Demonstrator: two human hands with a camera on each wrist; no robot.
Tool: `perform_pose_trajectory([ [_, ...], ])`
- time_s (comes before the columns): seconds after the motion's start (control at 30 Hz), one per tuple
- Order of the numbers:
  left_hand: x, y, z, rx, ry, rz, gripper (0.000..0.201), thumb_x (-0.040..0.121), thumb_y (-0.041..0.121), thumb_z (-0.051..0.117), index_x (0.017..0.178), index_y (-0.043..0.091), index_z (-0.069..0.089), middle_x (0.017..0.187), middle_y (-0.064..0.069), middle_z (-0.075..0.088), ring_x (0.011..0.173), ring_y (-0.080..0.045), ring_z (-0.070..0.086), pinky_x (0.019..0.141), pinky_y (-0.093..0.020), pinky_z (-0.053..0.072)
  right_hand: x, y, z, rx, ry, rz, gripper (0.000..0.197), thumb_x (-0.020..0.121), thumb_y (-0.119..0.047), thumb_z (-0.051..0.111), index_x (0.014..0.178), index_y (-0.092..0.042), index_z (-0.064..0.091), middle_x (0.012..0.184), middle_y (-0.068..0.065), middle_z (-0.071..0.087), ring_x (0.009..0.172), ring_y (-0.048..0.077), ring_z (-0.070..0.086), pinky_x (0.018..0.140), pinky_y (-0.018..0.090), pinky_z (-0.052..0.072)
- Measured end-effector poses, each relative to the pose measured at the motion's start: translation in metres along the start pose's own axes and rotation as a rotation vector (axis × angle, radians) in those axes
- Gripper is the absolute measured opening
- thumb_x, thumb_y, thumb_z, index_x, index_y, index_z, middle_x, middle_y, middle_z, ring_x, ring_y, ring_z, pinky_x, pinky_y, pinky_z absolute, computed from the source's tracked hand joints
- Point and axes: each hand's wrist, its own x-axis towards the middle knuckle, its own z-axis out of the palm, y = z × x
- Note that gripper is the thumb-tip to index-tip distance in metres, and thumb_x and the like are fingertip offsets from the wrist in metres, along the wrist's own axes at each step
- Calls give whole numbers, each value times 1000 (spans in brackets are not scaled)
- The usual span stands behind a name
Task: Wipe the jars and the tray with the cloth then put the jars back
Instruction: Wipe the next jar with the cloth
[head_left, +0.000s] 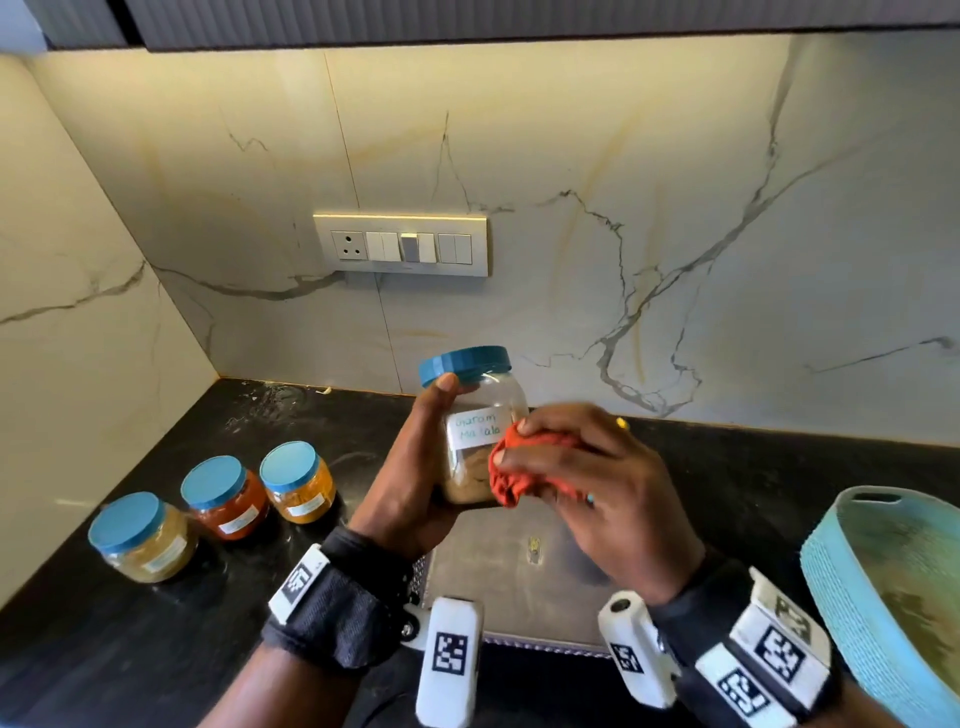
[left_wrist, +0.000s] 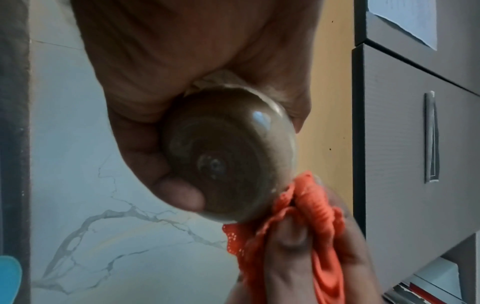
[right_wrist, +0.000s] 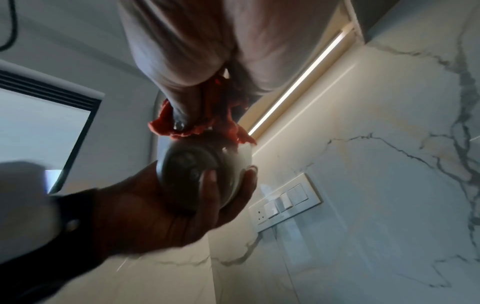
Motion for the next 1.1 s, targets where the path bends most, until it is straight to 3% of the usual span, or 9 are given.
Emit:
perform_pose_trajectory([
  [0.07, -1, -4, 3, 34, -16, 23, 71, 89, 56, 52, 143, 9, 55, 108, -20, 69, 83, -27, 72, 62, -38, 59, 17, 13, -3, 89, 82, 115, 30, 80, 1, 77, 108, -10, 76, 112, 7, 65, 108, 20, 64, 96, 29, 52],
  [0.17, -2, -4, 7, 20, -24, 66, 66, 91, 53, 50, 143, 12, 56, 111, -23, 69, 85, -29, 71, 62, -39, 59, 30, 15, -6, 145, 126, 183, 27, 84, -6, 75, 110, -9, 75, 111, 7, 67, 108, 19, 65, 96, 29, 53],
  [0.37, -1, 3, -10, -23, -8, 77, 57, 94, 57, 49, 129, 17, 69, 115, -27, 67, 100, -38, 66, 88, -48, 54, -2, -5, 1, -49, -52, -86, 24, 86, -5, 76, 108, -13, 77, 116, 6, 66, 108, 20, 65, 92, 32, 55],
  [0.53, 1, -4, -1, 57, -52, 67, 97, 70, 64, 83, 142, 6, 56, 116, -25, 70, 90, -30, 73, 69, -40, 60, 38, 14, -4, 229, 169, 184, 25, 86, -8, 75, 111, -8, 70, 111, 5, 71, 107, 19, 68, 93, 40, 56],
  [0.7, -1, 4, -3, -25, -57, 54, 53, 89, 59, 49, 117, 24, 78, 107, -20, 73, 85, -29, 71, 72, -41, 59, 24, -1, 1, 104, 155, 90, 22, 86, -12, 75, 108, -8, 73, 111, 4, 67, 108, 18, 65, 94, 32, 53],
  [0.8, -2, 5, -8, -87, -28, 66, 47, 87, 59, 52, 111, 30, 79, 107, -16, 72, 91, -28, 69, 80, -41, 55, 3, -9, 5, -6, 56, 34, 32, 79, -2, 81, 109, -11, 75, 117, 2, 65, 115, 17, 63, 97, 33, 53],
  [0.9, -2, 2, -7, -42, 36, 106, 77, 81, 61, 72, 142, 15, 59, 132, -31, 60, 112, -41, 59, 96, -54, 47, 4, -5, 5, -60, 31, 13, 40, 79, -4, 82, 116, -13, 72, 120, 0, 65, 114, 14, 61, 100, 27, 50],
  [1.0, -2, -2, -5, 114, 61, 222, 99, 69, 62, 88, 140, 3, 53, 134, -37, 58, 117, -51, 61, 101, -72, 43, 5, -11, 9, -83, 36, 19, 49, 78, -4, 83, 121, -16, 63, 122, -6, 59, 115, 11, 59, 105, 17, 42],
  [1.1, -5, -5, -4, 164, 56, 249, 94, 73, 55, 90, 140, 1, 51, 129, -35, 62, 114, -55, 63, 96, -68, 51, 6, -16, 8, -86, 58, -32, 35, 81, -2, 78, 113, -11, 70, 119, -3, 65, 113, 14, 61, 103, 24, 46],
])
